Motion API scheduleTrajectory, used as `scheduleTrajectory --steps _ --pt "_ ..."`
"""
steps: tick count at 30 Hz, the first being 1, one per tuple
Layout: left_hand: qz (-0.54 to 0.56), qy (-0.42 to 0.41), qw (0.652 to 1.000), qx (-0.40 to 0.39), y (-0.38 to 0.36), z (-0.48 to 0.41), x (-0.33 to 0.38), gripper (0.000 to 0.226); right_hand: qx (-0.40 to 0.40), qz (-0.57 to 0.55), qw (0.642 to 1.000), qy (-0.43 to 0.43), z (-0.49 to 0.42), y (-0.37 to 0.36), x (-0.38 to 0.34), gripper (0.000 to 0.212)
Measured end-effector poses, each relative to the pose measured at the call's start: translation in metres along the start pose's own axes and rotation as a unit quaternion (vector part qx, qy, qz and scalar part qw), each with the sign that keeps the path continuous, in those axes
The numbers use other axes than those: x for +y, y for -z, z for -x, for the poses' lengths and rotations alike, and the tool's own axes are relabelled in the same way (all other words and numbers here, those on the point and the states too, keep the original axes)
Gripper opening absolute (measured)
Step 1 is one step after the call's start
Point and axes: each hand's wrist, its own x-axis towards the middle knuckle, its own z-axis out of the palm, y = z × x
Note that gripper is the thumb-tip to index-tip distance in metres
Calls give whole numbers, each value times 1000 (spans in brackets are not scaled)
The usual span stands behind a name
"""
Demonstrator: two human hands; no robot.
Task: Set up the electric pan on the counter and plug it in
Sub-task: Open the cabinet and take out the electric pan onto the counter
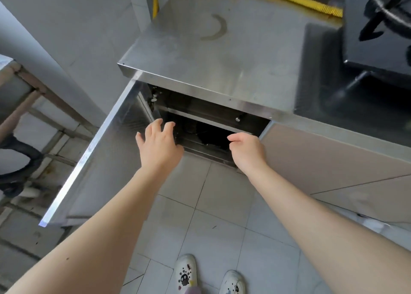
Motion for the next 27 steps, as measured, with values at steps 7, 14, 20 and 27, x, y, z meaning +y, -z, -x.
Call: scheduleTrajectory --steps 7,14,20,27 --pt "120 -69 988 -61 -22 2 93 62 56 -13 997 -47 -8 57 43 38" --pt "226 -116 957 -142 -41 5 187 63 99 -31 992 -76 -4 109 83 37" --pt "424 -42 878 -219 -58 -9 223 49 130 -53 986 -87 -1 140 107 36" --pt "536 29 814 -223 -67 -11 228 58 161 -60 985 -35 -2 144 109 37"
